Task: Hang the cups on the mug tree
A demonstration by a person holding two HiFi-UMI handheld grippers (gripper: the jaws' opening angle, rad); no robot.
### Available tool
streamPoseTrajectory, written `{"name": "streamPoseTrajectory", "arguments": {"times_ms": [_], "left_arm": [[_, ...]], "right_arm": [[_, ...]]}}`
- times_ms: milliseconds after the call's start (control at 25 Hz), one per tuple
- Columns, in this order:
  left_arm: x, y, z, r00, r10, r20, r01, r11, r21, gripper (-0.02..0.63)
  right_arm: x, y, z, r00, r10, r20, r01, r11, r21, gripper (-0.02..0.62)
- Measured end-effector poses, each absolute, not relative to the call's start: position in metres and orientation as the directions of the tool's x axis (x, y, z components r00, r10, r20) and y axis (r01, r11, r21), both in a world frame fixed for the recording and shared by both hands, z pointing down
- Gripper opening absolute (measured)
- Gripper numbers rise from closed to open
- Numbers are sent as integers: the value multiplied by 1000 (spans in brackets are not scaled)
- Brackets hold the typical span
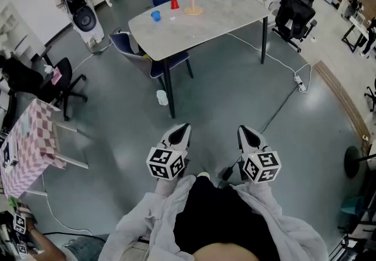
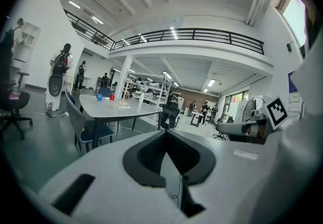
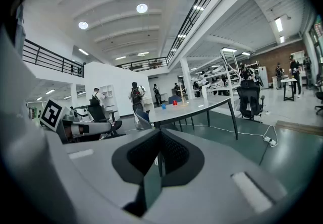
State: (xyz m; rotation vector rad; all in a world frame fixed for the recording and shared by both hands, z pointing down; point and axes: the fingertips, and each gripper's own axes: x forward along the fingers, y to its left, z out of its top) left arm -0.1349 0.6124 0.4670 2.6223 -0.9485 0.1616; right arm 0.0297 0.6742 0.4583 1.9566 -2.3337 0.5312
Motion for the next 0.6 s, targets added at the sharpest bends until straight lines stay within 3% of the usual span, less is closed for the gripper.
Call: {"name": "streamPoseTrajectory", "arguments": {"times_ms": [440,600], "left_arm": [[-146,605,479,801,-546,245,-598,-746,293,3],[-139,603,478,814,-526,247,-580,-760,294,3]], "right_arm": [[8,666,462,-150,-962,226,-964,92,-247,22],[7,665,453,-149,-972,183,-962,99,-254,192]]}}
